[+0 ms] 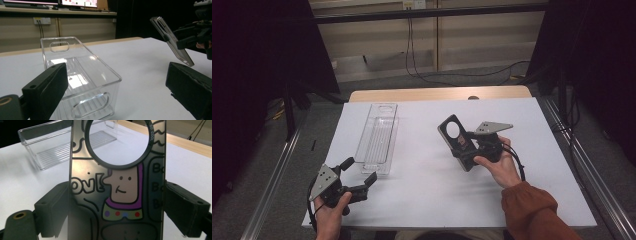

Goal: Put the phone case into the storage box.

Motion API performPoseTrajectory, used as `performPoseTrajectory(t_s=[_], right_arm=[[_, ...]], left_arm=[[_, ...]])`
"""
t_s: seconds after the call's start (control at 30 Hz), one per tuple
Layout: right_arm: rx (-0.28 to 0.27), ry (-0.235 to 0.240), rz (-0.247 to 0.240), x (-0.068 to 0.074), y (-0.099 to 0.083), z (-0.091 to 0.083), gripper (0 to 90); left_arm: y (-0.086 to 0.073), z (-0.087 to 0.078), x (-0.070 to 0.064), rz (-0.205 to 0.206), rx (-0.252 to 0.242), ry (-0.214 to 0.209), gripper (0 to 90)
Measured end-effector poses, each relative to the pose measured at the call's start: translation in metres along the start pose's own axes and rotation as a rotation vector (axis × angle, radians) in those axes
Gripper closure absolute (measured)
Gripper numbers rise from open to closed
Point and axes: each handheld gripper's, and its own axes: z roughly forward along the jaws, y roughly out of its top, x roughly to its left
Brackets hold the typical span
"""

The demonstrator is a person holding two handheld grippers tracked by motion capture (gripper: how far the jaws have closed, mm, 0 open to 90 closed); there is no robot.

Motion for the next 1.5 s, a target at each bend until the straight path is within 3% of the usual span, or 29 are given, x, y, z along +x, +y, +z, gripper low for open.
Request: performPoseTrajectory(t_s=[0.07,0.17,0.27,0.33,0.43,0.57,0.73,0.83,1.0,1.1,1.13,1.2,1.3,1.4,1.5], right_arm=[[-0.02,0.012,-0.008,0.002,-0.002,-0.002,12.0],[-0.051,0.043,-0.005,0.007,-0.006,-0.006,12.0],[-0.057,0.041,-0.002,0.009,-0.008,-0.008,12.0],[-0.059,0.026,0.014,0.011,-0.011,-0.011,12.0],[-0.065,0.046,0.012,0.015,-0.019,-0.017,12.0],[-0.068,0.065,0.014,0.021,-0.022,-0.022,12.0],[-0.069,0.072,-0.008,0.028,-0.025,-0.029,11.9],[-0.107,0.098,-0.029,0.029,-0.025,-0.033,11.9],[-0.125,0.116,-0.037,0.032,-0.026,-0.033,11.9],[-0.121,0.157,-0.051,0.039,-0.03,-0.029,11.9],[-0.121,0.157,-0.051,0.039,-0.03,-0.029,11.9],[-0.123,0.159,-0.064,0.042,-0.031,-0.028,11.9],[-0.123,0.179,-0.055,0.044,-0.035,-0.025,11.9],[-0.126,0.198,-0.052,0.046,-0.036,-0.023,11.9],[-0.134,0.208,-0.09,0.05,-0.036,-0.023,11.8]], left_arm=[[0.001,0.0,-0.002,-0.019,-0.01,0.006,4.3],[0.002,0.0,-0.002,0.002,-0.001,0.0,4.3],[0.004,0.001,-0.004,0.013,0.01,-0.027,5.1],[0.005,0.001,-0.006,0.015,-0.001,-0.023,5.3],[0.006,0.0,-0.005,0.009,-0.007,-0.041,5.4],[0.005,0.001,-0.005,0.005,0.005,-0.033,5.2],[0.004,0.004,-0.003,-0.006,0.031,-0.032,6.1],[0.004,0.006,-0.003,0.005,0.039,-0.049,6.0],[0.004,0.007,-0.004,0.001,0.053,-0.078,6.1],[0.005,0.008,-0.004,-0.01,0.046,-0.089,5.9],[0.005,0.007,-0.002,0.014,0.048,-0.105,5.9],[0.006,0.008,-0.003,-0.002,0.029,-0.124,5.9],[0.007,0.01,-0.002,0.017,0.034,-0.149,5.9],[0.008,0.012,-0.005,0.027,0.043,-0.146,5.7],[0.011,0.018,-0.004,0.034,0.035,-0.155,6.3]])
